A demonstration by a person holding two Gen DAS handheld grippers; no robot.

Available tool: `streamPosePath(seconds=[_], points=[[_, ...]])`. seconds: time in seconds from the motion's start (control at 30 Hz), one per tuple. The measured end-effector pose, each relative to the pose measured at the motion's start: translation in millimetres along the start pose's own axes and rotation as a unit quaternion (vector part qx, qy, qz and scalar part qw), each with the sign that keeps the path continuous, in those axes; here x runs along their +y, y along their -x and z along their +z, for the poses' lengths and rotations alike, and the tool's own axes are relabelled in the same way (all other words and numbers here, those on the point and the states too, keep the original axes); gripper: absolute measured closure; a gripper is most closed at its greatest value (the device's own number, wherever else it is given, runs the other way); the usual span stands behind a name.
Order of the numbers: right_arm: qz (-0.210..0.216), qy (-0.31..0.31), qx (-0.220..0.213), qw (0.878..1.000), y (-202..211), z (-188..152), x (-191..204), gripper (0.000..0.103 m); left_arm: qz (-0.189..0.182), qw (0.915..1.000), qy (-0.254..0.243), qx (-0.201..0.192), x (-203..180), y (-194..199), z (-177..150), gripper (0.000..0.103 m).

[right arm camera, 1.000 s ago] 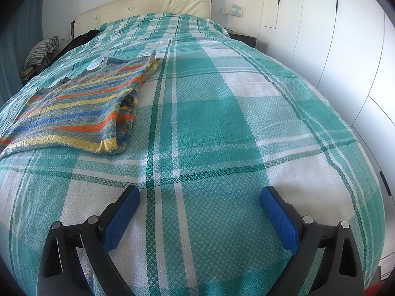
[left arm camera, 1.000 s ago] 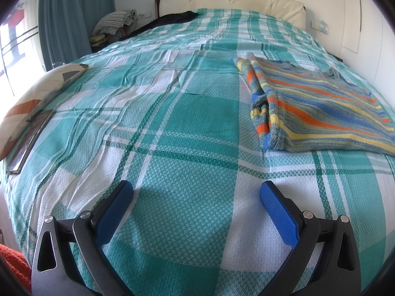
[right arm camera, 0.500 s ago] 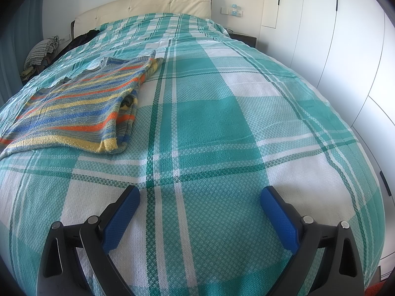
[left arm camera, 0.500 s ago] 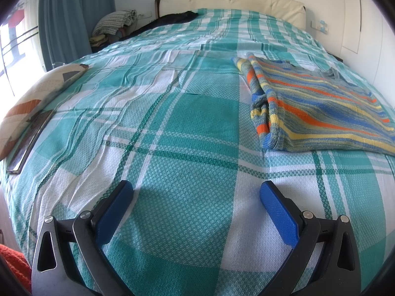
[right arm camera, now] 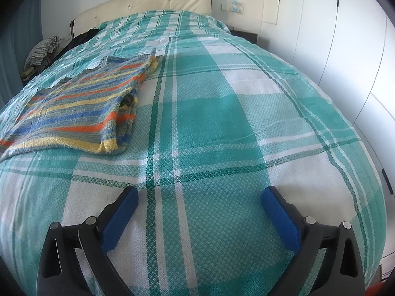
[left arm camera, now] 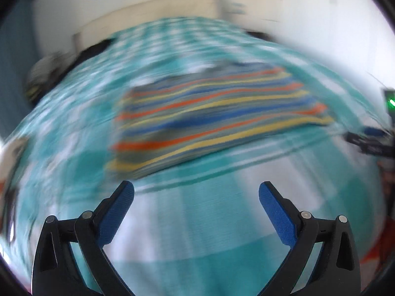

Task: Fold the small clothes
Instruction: 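Grasp the edge of the striped sweater with the left gripper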

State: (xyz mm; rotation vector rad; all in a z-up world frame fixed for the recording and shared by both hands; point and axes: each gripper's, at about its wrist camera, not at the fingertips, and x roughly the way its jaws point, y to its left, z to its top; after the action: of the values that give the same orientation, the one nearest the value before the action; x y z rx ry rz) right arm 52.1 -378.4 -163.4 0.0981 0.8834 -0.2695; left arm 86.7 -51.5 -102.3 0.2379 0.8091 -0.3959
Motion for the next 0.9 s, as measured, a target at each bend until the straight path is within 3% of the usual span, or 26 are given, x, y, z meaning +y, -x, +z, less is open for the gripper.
streamPosePath(seconds=[0.1, 0.17, 0.33, 0.4, 0.5, 0.57, 0.6, 0.67, 0.73, 0.77, 0.8, 0.9], points=[[0.055, -0.078, -0.01, 0.995, 16, 15, -28, 0.007, -0.089, 0.9951, -0.042, 0.0, -45, -16, 38, 0.002], [0.087, -0.123, -0.025, 0.988, 23, 27, -48, 0.007, -0.13, 0.9889, -0.069, 0.015, -74, -39, 63, 0.002], [0.195, -0.151, -0.003, 0.969, -5, 86, -80, 0.014, -0.146, 0.98, -0.127, 0.048, -129, -102, 88, 0.007], [0.273, -0.148, 0.042, 0.949, -37, 118, -80, 0.019, -0.141, 0.9786, -0.136, 0.064, -140, -123, 87, 0.012], [0.343, -0.153, 0.097, 0.922, -81, 151, -66, 0.02, -0.137, 0.9807, -0.133, 0.04, -140, -122, 85, 0.016], [0.368, -0.166, 0.136, 0.905, -121, 172, -51, 0.02, -0.138, 0.9815, -0.128, 0.033, -137, -121, 86, 0.039], [0.366, -0.17, 0.151, 0.902, -139, 180, -42, 0.022, -0.143, 0.9817, -0.123, 0.029, -134, -120, 87, 0.048], [0.359, -0.18, 0.157, 0.902, -163, 191, -28, 0.026, -0.15, 0.9822, -0.109, 0.029, -129, -122, 92, 0.09], [0.364, -0.204, 0.151, 0.896, -181, 205, -10, 0.04, -0.168, 0.9822, -0.077, 0.033, -117, -124, 99, 0.092], [0.369, -0.206, 0.153, 0.893, -185, 211, -1, 0.077, -0.175, 0.9821, -0.06, 0.032, -115, -124, 102, 0.093], [0.351, -0.198, 0.154, 0.902, -185, 217, 8, 0.093, -0.183, 0.9821, -0.036, 0.026, -105, -119, 104, 0.093], [0.313, -0.129, 0.133, 0.931, -159, 241, 41, 0.094, -0.199, 0.9788, 0.049, -0.004, -50, -89, 107, 0.093]])
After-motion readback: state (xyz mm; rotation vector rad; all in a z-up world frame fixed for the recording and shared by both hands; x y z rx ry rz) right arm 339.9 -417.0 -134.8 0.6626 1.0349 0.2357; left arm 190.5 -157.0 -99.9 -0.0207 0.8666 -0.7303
